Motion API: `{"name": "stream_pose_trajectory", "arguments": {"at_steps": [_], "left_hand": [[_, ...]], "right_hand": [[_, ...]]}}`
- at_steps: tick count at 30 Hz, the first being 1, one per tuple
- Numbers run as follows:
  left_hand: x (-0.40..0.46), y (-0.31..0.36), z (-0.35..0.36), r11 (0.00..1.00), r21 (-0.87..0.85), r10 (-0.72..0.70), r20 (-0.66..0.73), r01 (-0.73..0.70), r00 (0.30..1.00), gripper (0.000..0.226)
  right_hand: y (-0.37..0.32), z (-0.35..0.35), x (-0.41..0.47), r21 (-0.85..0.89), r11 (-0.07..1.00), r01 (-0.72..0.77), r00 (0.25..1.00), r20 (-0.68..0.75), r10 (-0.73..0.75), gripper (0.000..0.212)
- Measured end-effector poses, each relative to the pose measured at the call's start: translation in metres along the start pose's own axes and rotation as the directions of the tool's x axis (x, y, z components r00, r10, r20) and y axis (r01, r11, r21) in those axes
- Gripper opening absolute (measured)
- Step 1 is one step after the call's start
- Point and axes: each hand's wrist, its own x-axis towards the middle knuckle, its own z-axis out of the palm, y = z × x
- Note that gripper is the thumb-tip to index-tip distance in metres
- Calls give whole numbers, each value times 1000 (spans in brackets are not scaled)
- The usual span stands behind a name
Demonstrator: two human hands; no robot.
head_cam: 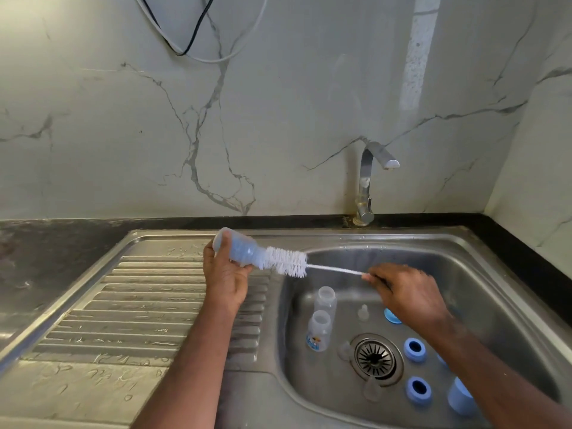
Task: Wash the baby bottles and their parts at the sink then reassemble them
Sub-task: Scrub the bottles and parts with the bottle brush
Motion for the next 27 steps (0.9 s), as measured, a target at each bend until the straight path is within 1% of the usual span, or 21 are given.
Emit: {"name": "stream_pose_trajectory", "arguments": {"at_steps": [1,2,3,4,5,6,7,8,10,12,13,14,15,16,17,18,19,20,22,25,27], "left_hand": [[0,0,-1,1000,6,5,-14,-5,1000,82],[1,-1,-2,1000,-6,0,7,0,1000,83],[2,0,-2,999,-37,-13,48,14,999,91],[2,2,-1,997,-72,-28,98,35,995,101],[2,4,0,993,-102,-38,143,53,989,107],[2,6,1,991,-119,-36,177,57,984,110],[3,7,1,992,-114,-32,191,54,981,110],[3,7,2,994,-94,-32,188,51,982,111],[2,5,0,999,-41,-17,157,23,987,113],[3,3,-4,1000,-1,-11,125,11,992,109],[4,2,-6,1000,9,-12,126,11,992,105],[4,2,-7,1000,14,-13,132,11,991,102],[5,1,-8,1000,17,-8,145,5,989,98],[6,2,-8,1000,23,-1,160,-2,987,95],[7,2,-8,999,34,4,171,-10,985,92],[7,3,-9,999,39,7,175,-14,985,92],[8,4,-11,1000,25,14,159,-18,987,95],[9,6,-12,1000,-1,21,127,-21,992,101],[10,10,-18,998,-45,35,41,-33,999,104],[11,11,-25,995,-99,23,-55,-28,998,62],[12,18,-28,987,-151,31,-139,-52,990,49]], "right_hand": [[-2,1,1,-29,999,37,998,-58,-39,28],[-4,0,1,63,997,50,999,2,-50,35],[-5,-2,1,284,959,-15,984,172,-36,43],[-7,-4,-1,530,830,-175,918,392,-57,50],[-9,-5,-4,635,701,-325,831,546,-109,52],[-10,-6,-7,673,619,-405,782,606,-147,50],[-9,-3,-10,700,594,-397,790,590,-167,44],[-7,1,-12,723,603,-336,843,517,-150,34],[-2,6,-10,648,732,-211,937,348,-38,14],[1,4,-4,362,922,-137,982,173,78,13],[1,1,-1,214,971,-109,992,82,93,12],[0,-1,0,151,985,-79,997,37,74,13],[0,-1,1,197,979,-48,996,83,32,17],[1,0,1,353,933,-65,976,219,-15,22],[0,-1,-1,534,828,-171,913,402,-71,27],[1,-1,-2,630,710,-315,830,545,-116,33],[4,-1,-2,659,618,-429,769,626,-133,38],[8,-2,-2,661,575,-483,745,655,-127,40],[19,0,-1,660,613,-434,789,607,-95,39],[30,0,0,637,709,-304,848,520,-103,34],[37,-5,-3,631,734,-249,860,492,-131,31]]}}
